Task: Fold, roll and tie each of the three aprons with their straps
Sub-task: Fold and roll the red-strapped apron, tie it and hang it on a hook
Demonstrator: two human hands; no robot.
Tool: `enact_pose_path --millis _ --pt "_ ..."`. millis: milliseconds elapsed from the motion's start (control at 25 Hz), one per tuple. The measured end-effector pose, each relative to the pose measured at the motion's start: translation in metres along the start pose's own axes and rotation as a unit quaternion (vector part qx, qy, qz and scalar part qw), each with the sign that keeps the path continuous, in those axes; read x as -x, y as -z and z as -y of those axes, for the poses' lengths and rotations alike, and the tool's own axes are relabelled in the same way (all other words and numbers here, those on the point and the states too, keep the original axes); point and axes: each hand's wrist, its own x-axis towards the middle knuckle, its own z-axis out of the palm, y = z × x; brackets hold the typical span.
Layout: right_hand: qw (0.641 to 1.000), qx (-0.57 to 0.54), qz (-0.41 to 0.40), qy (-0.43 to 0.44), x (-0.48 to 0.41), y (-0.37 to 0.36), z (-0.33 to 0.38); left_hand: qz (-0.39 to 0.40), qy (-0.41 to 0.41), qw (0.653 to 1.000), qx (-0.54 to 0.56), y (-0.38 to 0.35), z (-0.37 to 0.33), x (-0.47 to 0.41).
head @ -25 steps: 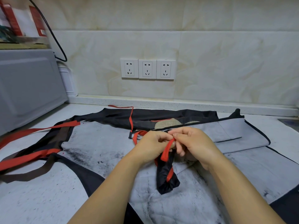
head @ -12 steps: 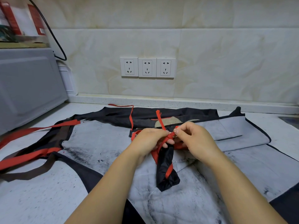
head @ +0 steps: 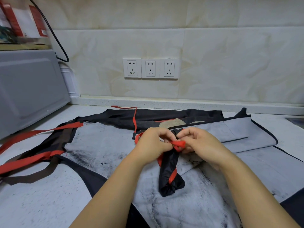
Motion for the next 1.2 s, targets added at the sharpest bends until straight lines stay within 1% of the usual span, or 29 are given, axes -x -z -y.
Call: enact_pose_path --millis 40,120,200,240,400,560,640,760,920,1040,1120,1200 --pt "1.0 -0.024 0.0 -0.006 -0.001 -0.001 0.0 -0.031 -0.038 0.998 -0.04 -0.004 -0.002 0.0" --pt "0.999 -0.046 0.018 -0.013 -0.002 -0.002 -0.002 -0.078 -0.098 0.99 -0.072 -0.013 -0.003 0.002" --pt "0.998 -0.046 0.02 -0.024 -0.001 -0.003 -0.003 -0.108 -0.137 0.981 -0.088 -0.017 0.001 -0.001" --pt "0.998 -0.044 0.017 -0.031 -0.001 -0.002 -0.002 -0.116 -0.142 0.978 -0.097 -0.018 0.004 -0.002" --pt "0.999 0.002 -0.012 -0.048 0.001 -0.002 -0.001 -0.118 -0.105 0.983 -0.09 -0.015 0.011 -0.005" --pt "0.992 0.112 -0.056 -0.019 0.002 -0.007 0.0 -0.117 -0.097 0.985 -0.078 -0.01 0.016 -0.006" --pt "0.988 0.138 -0.064 -0.004 0.001 -0.009 0.0 -0.115 -0.086 0.987 -0.073 -0.009 0.017 -0.007" --pt "0.984 0.16 -0.075 0.018 -0.001 -0.008 -0.001 -0.092 -0.029 0.994 -0.051 -0.007 0.014 -0.007" --pt "0.963 0.249 -0.089 0.042 -0.003 -0.004 -0.005 -0.057 0.027 0.998 -0.014 -0.003 0.012 -0.005" --pt "0.958 0.261 -0.114 0.034 -0.005 0.005 -0.007 -0.075 0.069 0.994 0.036 0.005 0.011 -0.005" --pt "0.959 0.258 -0.112 0.016 -0.005 0.009 -0.008 -0.107 0.091 0.99 0.005 0.013 0.014 -0.007" --pt "0.96 0.262 -0.097 0.001 -0.005 0.01 -0.01 -0.122 0.093 0.988 -0.014 0.017 0.016 -0.007"
